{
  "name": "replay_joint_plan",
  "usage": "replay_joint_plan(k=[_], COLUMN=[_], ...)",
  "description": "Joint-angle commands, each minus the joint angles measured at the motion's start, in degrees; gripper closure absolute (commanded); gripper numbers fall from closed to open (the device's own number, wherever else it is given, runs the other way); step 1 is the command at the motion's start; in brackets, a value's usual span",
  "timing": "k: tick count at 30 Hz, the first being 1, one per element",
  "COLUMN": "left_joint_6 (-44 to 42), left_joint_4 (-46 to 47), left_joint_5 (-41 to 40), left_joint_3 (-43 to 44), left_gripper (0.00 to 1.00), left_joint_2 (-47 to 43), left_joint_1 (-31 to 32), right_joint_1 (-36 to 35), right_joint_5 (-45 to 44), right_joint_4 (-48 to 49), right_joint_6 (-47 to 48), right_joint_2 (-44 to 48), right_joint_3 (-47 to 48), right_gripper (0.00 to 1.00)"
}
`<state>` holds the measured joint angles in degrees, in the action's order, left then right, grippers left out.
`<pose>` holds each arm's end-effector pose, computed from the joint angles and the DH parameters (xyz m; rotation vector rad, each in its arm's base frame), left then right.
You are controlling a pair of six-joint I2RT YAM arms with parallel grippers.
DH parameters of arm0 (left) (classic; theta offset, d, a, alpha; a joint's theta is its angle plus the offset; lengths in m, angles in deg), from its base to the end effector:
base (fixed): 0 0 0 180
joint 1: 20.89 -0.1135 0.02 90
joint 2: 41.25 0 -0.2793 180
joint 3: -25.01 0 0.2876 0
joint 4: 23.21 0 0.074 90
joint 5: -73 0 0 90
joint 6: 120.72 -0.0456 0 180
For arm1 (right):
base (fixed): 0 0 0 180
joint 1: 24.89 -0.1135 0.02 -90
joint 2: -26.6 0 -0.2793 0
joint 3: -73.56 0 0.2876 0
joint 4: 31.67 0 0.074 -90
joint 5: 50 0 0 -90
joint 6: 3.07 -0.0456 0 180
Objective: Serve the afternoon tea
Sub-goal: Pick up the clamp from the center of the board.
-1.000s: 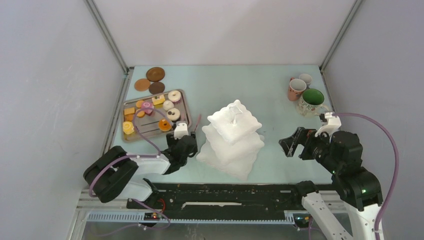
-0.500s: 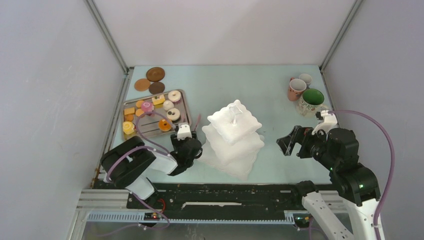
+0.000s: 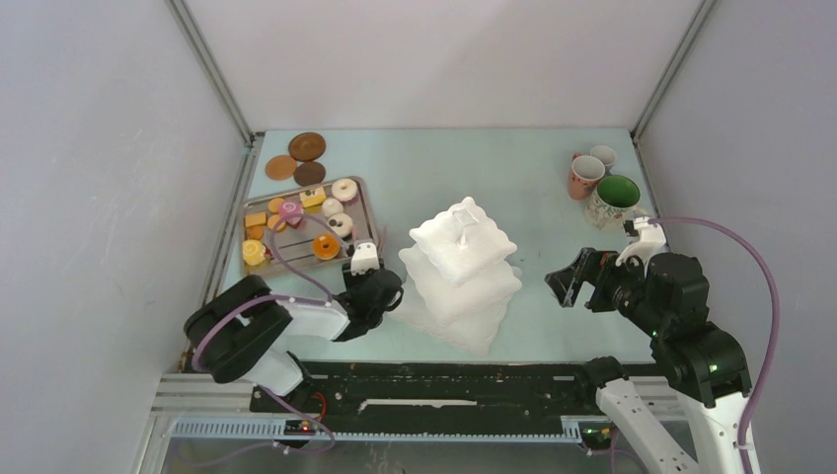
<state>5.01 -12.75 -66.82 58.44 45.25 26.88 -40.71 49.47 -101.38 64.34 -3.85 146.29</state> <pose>0.1951 -0.1631 0.0924 -0.1940 2.0152 0.1076 0.0919 0.0338 0.3937 0.0184 2.0938 0.5816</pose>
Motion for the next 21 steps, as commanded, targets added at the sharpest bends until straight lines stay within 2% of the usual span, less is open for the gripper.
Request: replay_joint_plan(k=[1, 7, 11, 18, 21], left_joint_6=[3.70, 2.97, 2.00, -0.33, 0.20], left_joint_4=[-18.00, -33.92, -43.10, -59.71, -66.03], left_joint_5=[2.28, 7.02, 13.82, 28.37, 37.31], left_joint_3=[3.94, 12.48, 19.51, 31.55, 36.85], left_gripper=[0.49, 0.49, 0.50, 0.51, 0.51], left_joint_2=[-7.47, -13.88, -16.49, -21.28, -22.53], left_joint_1=[0.13, -1.01, -3.99, -13.08, -18.63], right_joint_1=[-0.31, -0.33, -0.28, -0.32, -0.29], right_joint_5=[-0.41, -1.97, -2.05, -4.22, -4.84], right_joint_4=[2.92, 3.13, 4.63, 6.63, 7.56], right_joint_6=[-0.69, -1.92, -2.39, -2.12, -1.21], right_joint_2=[0.51, 1.81, 2.93, 3.10, 2.99], right_joint_3=[1.93, 2.15, 2.16, 2.16, 2.16], right_gripper=[0.00, 0.00, 0.00, 0.00, 0.00])
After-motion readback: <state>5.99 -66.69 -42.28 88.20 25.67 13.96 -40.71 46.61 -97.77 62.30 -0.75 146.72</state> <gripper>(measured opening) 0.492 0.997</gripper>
